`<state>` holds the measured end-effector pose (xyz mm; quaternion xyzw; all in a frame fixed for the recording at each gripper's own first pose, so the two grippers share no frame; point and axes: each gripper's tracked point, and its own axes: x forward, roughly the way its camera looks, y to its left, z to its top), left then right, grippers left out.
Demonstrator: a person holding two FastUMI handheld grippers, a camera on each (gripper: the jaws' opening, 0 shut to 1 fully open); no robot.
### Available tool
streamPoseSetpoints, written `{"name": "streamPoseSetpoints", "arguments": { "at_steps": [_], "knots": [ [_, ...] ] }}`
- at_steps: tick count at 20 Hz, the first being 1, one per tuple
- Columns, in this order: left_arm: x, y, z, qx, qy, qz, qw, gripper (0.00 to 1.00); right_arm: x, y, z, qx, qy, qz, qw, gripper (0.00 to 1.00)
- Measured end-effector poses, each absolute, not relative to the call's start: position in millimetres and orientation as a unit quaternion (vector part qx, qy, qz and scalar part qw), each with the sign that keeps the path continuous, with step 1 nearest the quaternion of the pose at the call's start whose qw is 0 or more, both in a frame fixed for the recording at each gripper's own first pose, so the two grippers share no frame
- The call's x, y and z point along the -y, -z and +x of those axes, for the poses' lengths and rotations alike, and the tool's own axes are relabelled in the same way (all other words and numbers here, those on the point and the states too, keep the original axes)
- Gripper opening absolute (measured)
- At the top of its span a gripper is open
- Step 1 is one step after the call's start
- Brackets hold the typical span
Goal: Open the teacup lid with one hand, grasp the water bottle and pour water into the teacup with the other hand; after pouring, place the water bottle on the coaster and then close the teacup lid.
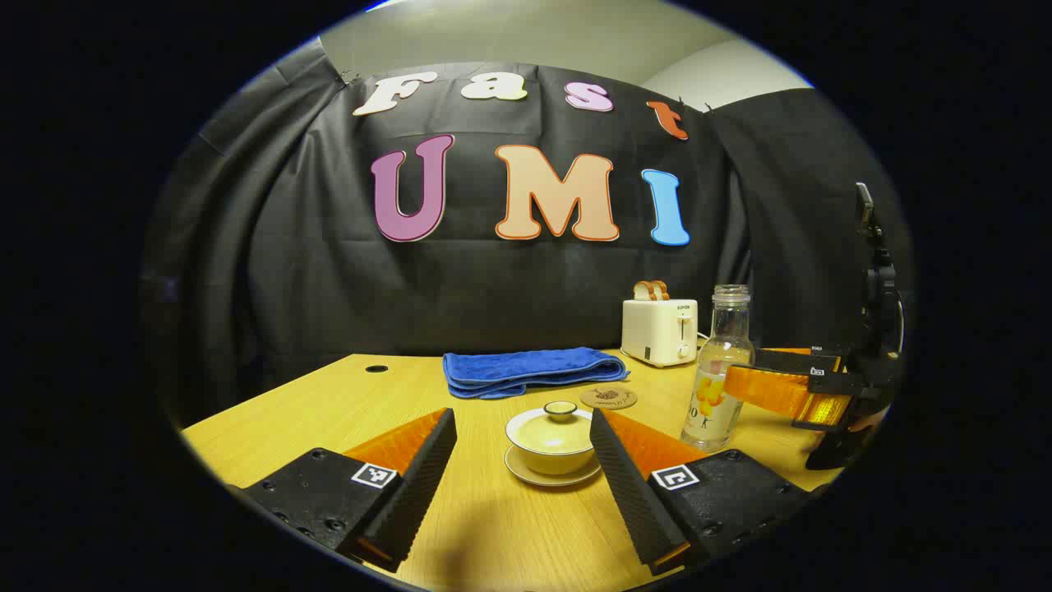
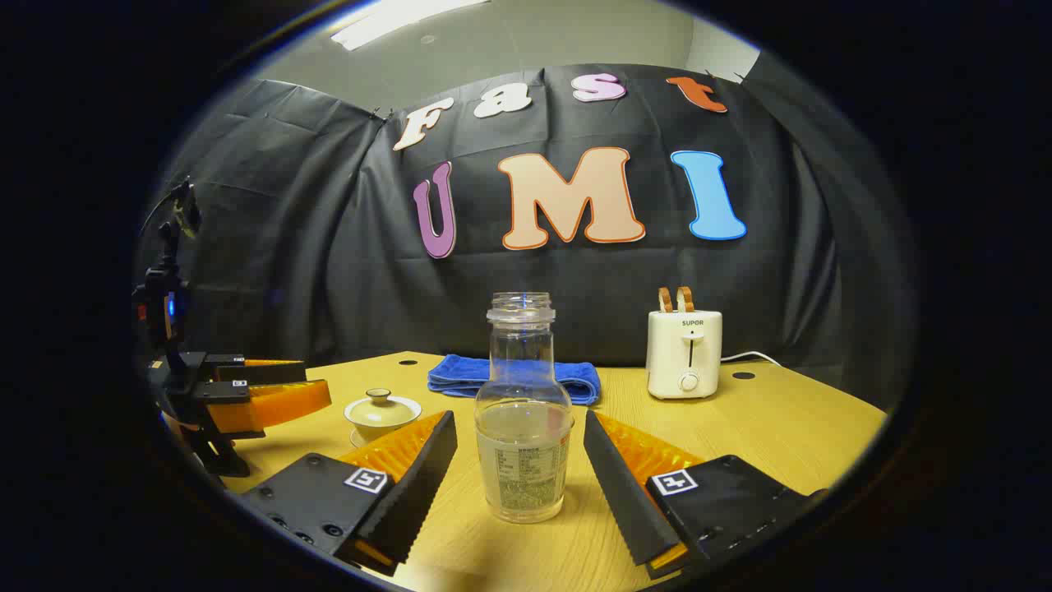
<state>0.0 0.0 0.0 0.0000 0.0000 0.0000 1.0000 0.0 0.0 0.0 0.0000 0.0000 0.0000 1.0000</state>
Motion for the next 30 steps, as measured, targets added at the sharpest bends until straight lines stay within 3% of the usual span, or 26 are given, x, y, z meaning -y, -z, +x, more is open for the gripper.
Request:
{"name": "streamPoseSetpoints", "arguments": {
  "at_steps": [2,3,5,7,13,14,15,16,18,19,20,23,24,25,27,28,30],
  "knots": [
    [-3.6,0.5,-0.7,-0.001,-0.010,0.000,1.000,0.96,0.0,0.3,-0.5,0.000,-0.001,0.000,1.000,0.99],
    [-5.1,-0.1,0.3,-0.001,-0.018,0.001,1.000,0.96,-0.6,-0.5,0.4,0.000,-0.002,0.001,1.000,0.94],
    [-2.7,-0.5,1.3,-0.001,-0.017,0.000,1.000,0.96,-0.2,-0.6,-0.3,0.000,-0.002,0.000,1.000,0.99],
    [-2.0,-2.0,1.4,-0.001,-0.011,0.000,1.000,0.96,0.7,-0.1,0.2,0.000,0.000,0.000,1.000,0.94],
    [2.8,-1.7,-1.0,0.003,0.009,0.000,1.000,0.96,0.8,0.0,0.2,0.000,0.001,0.000,1.000,0.94],
    [2.7,-1.5,-0.8,0.003,0.009,0.000,1.000,0.95,0.6,-0.1,0.3,0.000,0.001,0.000,1.000,0.99],
    [3.1,-1.4,-0.8,0.002,0.010,0.000,1.000,0.95,0.6,-0.1,0.3,0.000,0.001,0.000,1.000,0.94],
    [2.9,-1.7,-0.7,0.002,0.009,0.000,1.000,0.95,0.6,0.2,0.0,0.000,0.001,0.000,1.000,0.99],
    [2.4,-1.9,-0.6,0.002,0.007,0.000,1.000,0.95,0.6,0.1,-0.1,0.000,0.001,0.000,1.000,0.94],
    [2.3,-1.9,-0.7,0.002,0.006,0.000,1.000,0.95,0.8,0.1,0.0,0.000,0.001,0.000,1.000,0.99],
    [2.7,-1.8,0.4,0.001,0.005,0.000,1.000,0.96,0.7,0.3,0.0,0.000,0.001,0.000,1.000,0.94],
    [1.8,-1.1,0.0,-0.001,0.003,-0.002,1.000,0.96,0.8,0.1,0.4,0.000,0.000,0.000,1.000,0.94],
    [1.5,-1.3,0.0,-0.002,0.002,-0.002,1.000,0.95,1.1,0.5,0.0,0.000,0.000,0.000,1.000,0.99],
    [1.4,-1.4,0.3,-0.001,0.001,-0.001,1.000,0.96,0.7,0.1,0.2,0.000,0.001,0.000,1.000,0.94],
    [2.1,-1.0,0.6,-0.002,0.002,-0.001,1.000,0.94,0.8,0.2,0.6,0.000,0.001,0.000,1.000,0.94],
    [2.0,-1.7,2.3,-0.003,0.001,-0.001,1.000,0.96,0.5,0.2,0.5,0.001,0.001,0.000,1.000,0.99],
    [7.0,-0.9,10.3,-0.006,0.004,-0.002,1.000,0.96,0.7,0.5,0.2,0.001,0.000,0.000,1.000,0.94]
  ]
}}
